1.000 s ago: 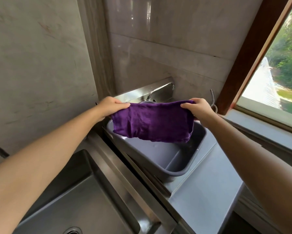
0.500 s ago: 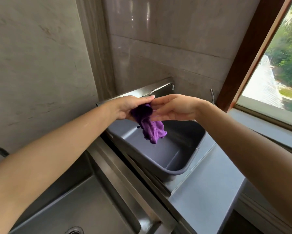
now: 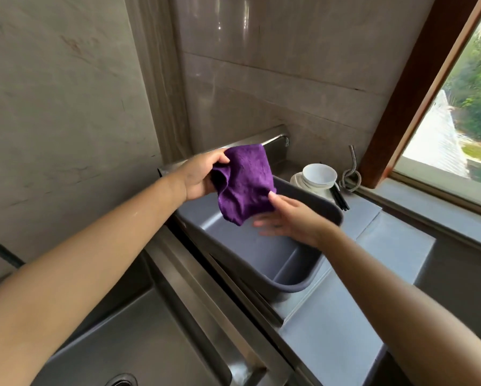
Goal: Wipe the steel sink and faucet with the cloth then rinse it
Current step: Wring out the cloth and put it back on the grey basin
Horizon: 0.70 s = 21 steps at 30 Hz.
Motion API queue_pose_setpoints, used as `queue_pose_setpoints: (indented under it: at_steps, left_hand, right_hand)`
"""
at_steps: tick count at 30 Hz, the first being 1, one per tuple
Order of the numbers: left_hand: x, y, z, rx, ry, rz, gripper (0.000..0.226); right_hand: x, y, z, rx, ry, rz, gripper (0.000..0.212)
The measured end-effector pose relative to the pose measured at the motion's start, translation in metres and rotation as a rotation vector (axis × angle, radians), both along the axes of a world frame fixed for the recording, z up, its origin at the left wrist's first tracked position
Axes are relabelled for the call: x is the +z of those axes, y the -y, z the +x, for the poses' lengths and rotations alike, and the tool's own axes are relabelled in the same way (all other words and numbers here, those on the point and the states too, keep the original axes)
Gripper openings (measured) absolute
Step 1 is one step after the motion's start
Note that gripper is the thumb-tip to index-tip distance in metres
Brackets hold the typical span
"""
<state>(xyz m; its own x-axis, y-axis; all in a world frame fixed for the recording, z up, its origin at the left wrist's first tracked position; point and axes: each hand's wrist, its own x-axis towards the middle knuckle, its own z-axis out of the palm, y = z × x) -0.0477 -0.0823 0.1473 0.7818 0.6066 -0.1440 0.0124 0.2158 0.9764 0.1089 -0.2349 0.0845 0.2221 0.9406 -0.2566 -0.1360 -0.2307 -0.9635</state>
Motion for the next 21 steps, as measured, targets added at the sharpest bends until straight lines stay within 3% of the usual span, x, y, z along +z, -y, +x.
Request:
queue_pose_setpoints:
  at_steps: [4, 6, 8, 10, 12, 14, 16, 21]
  left_hand:
    - [-0.014, -0.007, -0.005, 0.151, 0.114, -0.156, 0.025]
    - [-0.022, -0.005, -0.006, 0.202, 0.156, -0.228, 0.025]
    - [-0.031, 0.000, -0.004, 0.206, 0.173, -0.266, 0.025]
    - [-0.042, 0.003, -0.004, 0.155, 0.171, -0.283, 0.030]
    - [-0.053, 0.000, -0.005, 0.057, 0.149, -0.275, 0.035]
    - [-0.064, -0.007, -0.006, -0.029, 0.106, -0.284, 0.033]
    - [-0.076, -0.013, -0.002, -0.068, 0.054, -0.297, 0.048]
    - [-0.092, -0.018, 0.014, -0.139, -0.056, -0.287, 0.070]
  right_hand:
    - [-0.013, -0.002, -0.006, -0.151, -0.152, 0.124, 0.020]
    - [-0.014, -0.007, -0.004, -0.201, -0.331, 0.182, 0.018]
    - [-0.012, -0.014, -0.005, -0.250, -0.533, 0.256, 0.016]
    - [-0.010, -0.026, -0.006, -0.356, -0.576, 0.263, 0.015]
    - [-0.009, -0.039, -0.003, -0.463, -0.440, 0.222, 0.013]
    - [-0.007, -0.050, 0.000, -0.537, -0.167, 0.191, 0.014]
    - [-0.001, -0.059, 0.003, -0.559, 0.029, 0.246, 0.017]
    - [0.025, -0.073, 0.008, -0.463, 0.162, 0.396, 0.023]
